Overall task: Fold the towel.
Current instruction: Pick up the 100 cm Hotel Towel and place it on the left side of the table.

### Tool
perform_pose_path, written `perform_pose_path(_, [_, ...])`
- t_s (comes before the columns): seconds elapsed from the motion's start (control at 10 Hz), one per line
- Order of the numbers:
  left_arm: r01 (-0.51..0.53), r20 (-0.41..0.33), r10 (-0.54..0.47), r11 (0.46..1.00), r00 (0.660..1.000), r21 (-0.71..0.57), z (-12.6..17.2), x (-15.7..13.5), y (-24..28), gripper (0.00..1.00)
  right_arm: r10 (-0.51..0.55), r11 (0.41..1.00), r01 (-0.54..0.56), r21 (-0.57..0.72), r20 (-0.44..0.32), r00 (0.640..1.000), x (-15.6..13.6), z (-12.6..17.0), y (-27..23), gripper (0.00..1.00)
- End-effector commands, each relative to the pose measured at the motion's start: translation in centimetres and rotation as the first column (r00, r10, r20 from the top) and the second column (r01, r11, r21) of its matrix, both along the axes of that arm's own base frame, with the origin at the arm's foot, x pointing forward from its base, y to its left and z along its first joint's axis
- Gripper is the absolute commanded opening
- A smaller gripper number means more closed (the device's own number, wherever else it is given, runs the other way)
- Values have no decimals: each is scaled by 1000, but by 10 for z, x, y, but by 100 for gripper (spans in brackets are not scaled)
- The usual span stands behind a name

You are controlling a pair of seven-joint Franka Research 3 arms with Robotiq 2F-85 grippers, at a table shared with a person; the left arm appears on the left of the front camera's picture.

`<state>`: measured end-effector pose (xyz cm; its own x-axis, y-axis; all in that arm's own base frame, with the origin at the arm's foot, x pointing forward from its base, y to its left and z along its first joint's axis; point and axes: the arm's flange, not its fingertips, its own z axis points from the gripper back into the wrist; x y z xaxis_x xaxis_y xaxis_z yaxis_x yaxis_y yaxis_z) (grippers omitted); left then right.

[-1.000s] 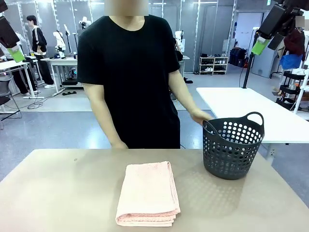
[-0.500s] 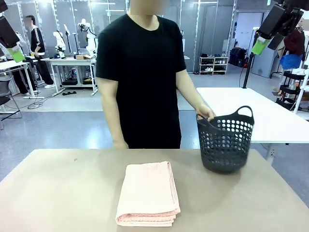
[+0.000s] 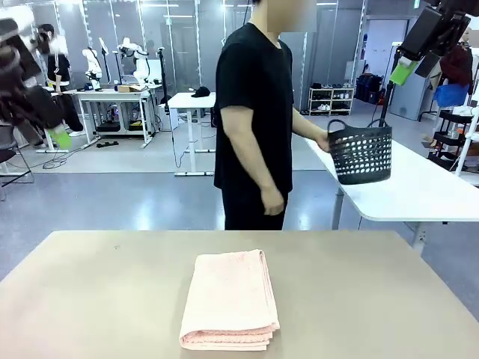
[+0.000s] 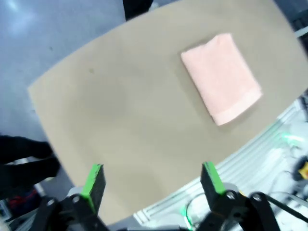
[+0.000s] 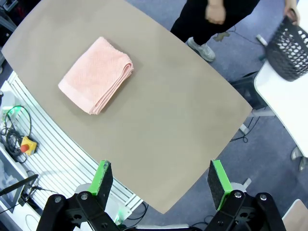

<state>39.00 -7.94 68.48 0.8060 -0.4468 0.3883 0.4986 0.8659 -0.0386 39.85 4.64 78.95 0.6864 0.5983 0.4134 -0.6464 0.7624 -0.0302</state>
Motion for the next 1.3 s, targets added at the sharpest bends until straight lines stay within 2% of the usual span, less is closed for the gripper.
perform_pose_path(0.0, [-34,41,37,998,998,-61,-52,-28,-20,100,-3,1000,3,-4,-5,1000,-1,1,-1,100])
perform_pose_path(0.4, [-98,-5,99,979,995,-176,-139,-29,-57,100,-3,1000,3,-4,-5,1000,-1,1,-1,100])
perform_pose_path(0.6, [-97,-77,79,956,994,-277,-184,-20,-81,100,-3,1000,3,-4,-5,1000,-1,1,-1,100])
perform_pose_path(0.9, [-95,-161,41,935,986,-341,-234,-14,-103,100,-3,1000,3,-4,-5,1000,-1,1,-1,100])
perform_pose_path(1.2, [-148,-203,74,912,976,-381,-279,-7,-111,100,-3,1000,3,-4,-5,1000,-1,1,-1,100])
